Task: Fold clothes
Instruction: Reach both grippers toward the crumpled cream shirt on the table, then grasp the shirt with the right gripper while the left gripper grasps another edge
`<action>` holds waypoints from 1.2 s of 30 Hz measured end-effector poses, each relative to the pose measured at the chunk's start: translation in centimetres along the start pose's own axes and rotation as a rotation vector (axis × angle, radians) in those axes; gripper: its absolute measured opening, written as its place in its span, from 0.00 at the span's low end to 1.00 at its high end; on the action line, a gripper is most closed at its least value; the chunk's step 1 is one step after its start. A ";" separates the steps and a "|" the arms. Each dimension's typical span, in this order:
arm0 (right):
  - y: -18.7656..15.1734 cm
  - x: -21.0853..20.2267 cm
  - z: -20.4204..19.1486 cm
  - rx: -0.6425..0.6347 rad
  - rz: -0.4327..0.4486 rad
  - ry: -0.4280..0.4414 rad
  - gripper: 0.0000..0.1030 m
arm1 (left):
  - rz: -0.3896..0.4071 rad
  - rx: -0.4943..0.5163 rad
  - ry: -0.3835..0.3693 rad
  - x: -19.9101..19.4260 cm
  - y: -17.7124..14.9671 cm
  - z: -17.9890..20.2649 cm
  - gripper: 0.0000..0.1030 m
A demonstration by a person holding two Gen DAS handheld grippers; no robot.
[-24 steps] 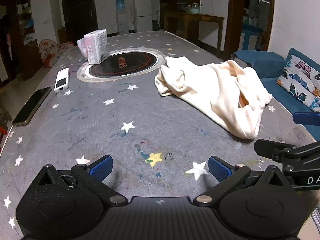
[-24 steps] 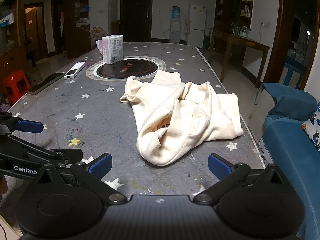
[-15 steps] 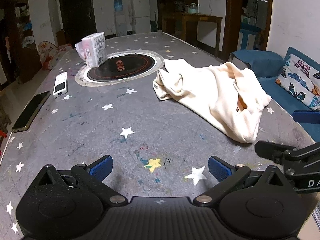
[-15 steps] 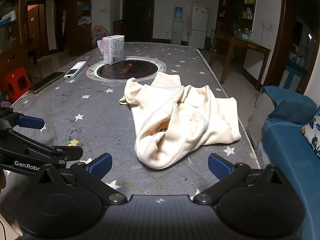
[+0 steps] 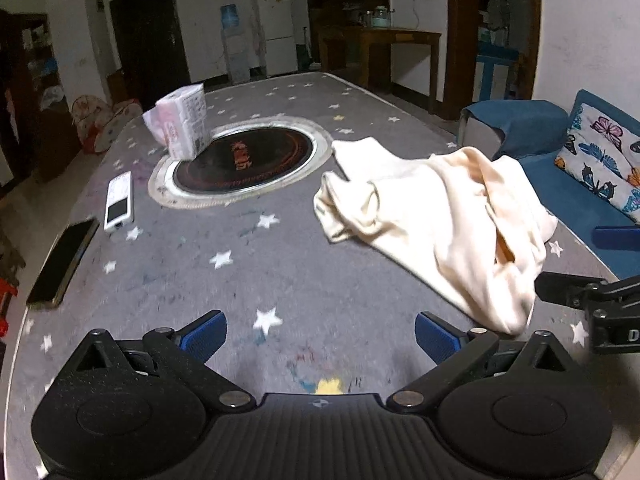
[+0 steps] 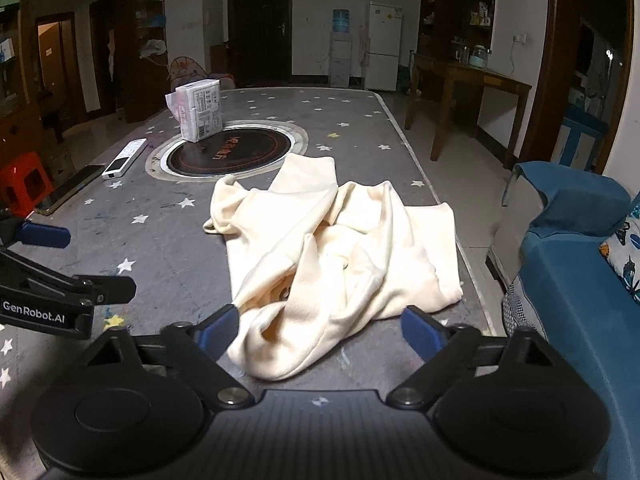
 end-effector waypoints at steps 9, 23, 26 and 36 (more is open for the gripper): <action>1.2 1.2 1.9 0.021 -0.004 -0.030 0.76 | 0.024 0.067 -0.096 0.8 2.6 3.8 0.91; 1.6 2.3 5.1 0.051 -0.015 -0.054 0.65 | -0.035 0.171 -0.205 5.6 4.6 9.3 0.50; 1.8 2.6 5.5 0.054 -0.019 -0.053 0.62 | -0.069 0.156 -0.243 6.9 4.4 9.6 0.16; 2.7 4.1 4.9 0.051 -0.025 -0.006 0.52 | -0.011 0.073 -0.210 4.3 4.0 6.3 0.04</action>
Point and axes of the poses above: each gripper's, at about its wrist camera, not at the fingertips, and x roughly the way its jaws point, z to its right, y to its top, the point moved 8 cm from there along x, roughly the way its jaws point, and after that the axes turned 1 degree about -z, right-handed, at the moved point
